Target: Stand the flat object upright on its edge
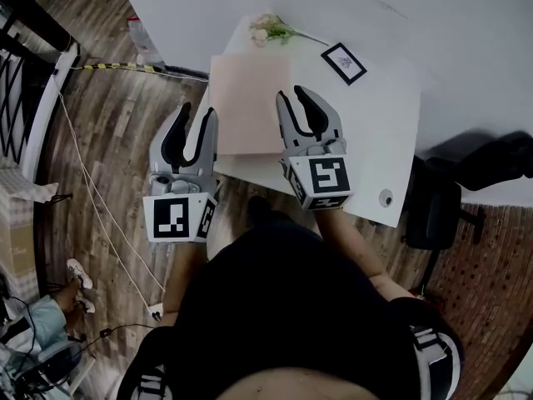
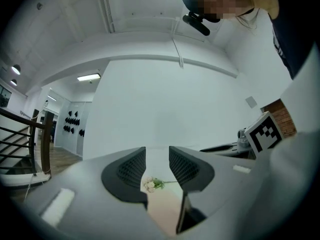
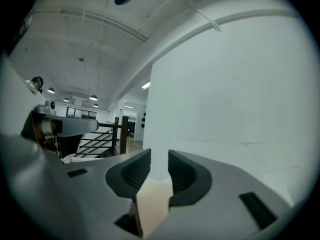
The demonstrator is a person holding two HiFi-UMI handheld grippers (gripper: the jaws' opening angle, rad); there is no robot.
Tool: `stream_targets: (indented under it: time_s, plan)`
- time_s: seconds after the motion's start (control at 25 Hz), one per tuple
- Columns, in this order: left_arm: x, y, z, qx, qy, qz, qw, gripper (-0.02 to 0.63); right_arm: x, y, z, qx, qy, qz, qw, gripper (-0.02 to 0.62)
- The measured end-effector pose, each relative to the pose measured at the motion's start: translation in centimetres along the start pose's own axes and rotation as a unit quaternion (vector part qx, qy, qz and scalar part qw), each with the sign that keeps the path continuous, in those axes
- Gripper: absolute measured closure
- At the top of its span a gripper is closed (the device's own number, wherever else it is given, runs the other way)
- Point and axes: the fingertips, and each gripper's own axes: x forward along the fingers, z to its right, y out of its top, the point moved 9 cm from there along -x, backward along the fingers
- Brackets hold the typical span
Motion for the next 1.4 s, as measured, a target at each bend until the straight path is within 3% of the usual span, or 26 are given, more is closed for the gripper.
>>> stream_targets:
  time_s: [0.4,0.8,1.08,1.4]
  plan:
    - [6.1,-1.9,-0.8,0.008,-0.005,-0.018,0.9998,0.456,5.4,-1.3,3.7,-0.003,0.025,-0.005,1.000,0.486]
    - [6.8,-4.3,-1.2,0.000,-0.007,-0.034,0.9994,0.456,5.7,-3.5,4.2,0.011,0.018,-0.025,0.999,0.482]
    - [7.1,-7.0,-2.2,-0.017,-0.027,-0.074,0.9968,0.456,5.6,-5.7,4.0,0.032,-0.001,-0.056,0.998,0.477]
    - [7.4,-11.8,-3.8,-0.042,-0.041,-0.144,0.9878,0.456,5.9,-9.0,4.4,0.051,-0.014,-0.108,0.993,0.466]
